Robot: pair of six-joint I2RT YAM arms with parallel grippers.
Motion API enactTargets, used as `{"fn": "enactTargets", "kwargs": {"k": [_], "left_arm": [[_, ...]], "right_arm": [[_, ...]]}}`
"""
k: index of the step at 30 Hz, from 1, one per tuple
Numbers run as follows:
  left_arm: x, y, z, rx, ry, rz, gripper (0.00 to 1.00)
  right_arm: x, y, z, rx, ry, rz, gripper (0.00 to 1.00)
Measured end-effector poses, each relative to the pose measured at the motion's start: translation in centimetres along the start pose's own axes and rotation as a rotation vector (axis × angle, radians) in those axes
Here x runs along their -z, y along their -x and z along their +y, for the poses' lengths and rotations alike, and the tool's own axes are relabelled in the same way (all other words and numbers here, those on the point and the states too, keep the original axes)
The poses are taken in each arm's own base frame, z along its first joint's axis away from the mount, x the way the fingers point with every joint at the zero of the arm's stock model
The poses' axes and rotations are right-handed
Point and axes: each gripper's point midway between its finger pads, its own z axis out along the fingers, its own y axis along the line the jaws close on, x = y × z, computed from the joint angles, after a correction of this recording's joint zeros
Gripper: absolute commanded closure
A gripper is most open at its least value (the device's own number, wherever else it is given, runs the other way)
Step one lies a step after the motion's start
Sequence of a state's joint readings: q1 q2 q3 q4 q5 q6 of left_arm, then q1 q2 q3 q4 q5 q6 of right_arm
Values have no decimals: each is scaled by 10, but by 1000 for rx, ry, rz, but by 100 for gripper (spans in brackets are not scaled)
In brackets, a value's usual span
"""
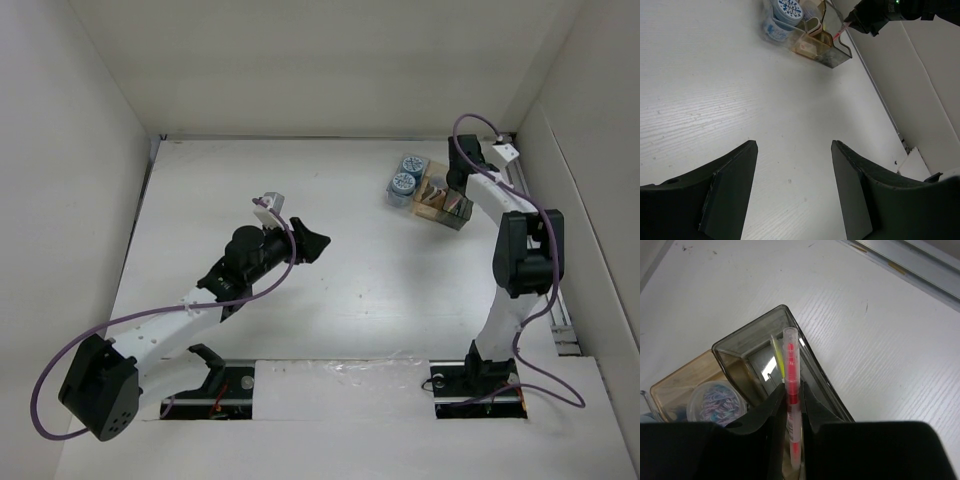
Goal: Sort the stationery into containers
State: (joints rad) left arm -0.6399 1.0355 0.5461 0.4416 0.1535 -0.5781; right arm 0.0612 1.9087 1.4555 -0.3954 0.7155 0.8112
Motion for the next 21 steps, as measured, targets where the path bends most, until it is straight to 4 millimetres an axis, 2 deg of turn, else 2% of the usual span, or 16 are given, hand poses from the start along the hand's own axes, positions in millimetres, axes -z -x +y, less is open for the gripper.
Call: {"fn": "enactTargets", "kwargs": {"k": [2, 3, 6, 10, 13, 16, 19, 20, 21], "left_arm": [[0, 0, 1, 0, 6, -1, 43], [0, -1, 2, 1, 7, 1, 43], [0, -1, 4, 1, 19, 3, 43], [0, -3, 6, 4, 30, 8, 46], [-3, -6, 11, 6, 46, 16, 49], [-6, -12, 20, 9, 81, 29, 53], [-7, -17, 34, 10, 148, 36, 58], [-6, -17, 40, 11, 178, 34, 58], [-6, -18, 48, 12, 217, 32, 62]], "right_arm": [[-3, -3, 0, 8, -5, 7, 72], [-3, -6, 0, 9, -5, 12, 64], [-3, -9, 0, 12, -3, 25, 56], [-1, -10, 2, 4, 1, 31, 47], [0, -12, 4, -5, 9, 42, 45], [5, -9, 6, -28, 31, 52, 45], [28, 0, 3, -76, 86, 60, 49], [38, 4, 2, -94, 111, 59, 53], [51, 8, 5, -127, 157, 62, 68]]}}
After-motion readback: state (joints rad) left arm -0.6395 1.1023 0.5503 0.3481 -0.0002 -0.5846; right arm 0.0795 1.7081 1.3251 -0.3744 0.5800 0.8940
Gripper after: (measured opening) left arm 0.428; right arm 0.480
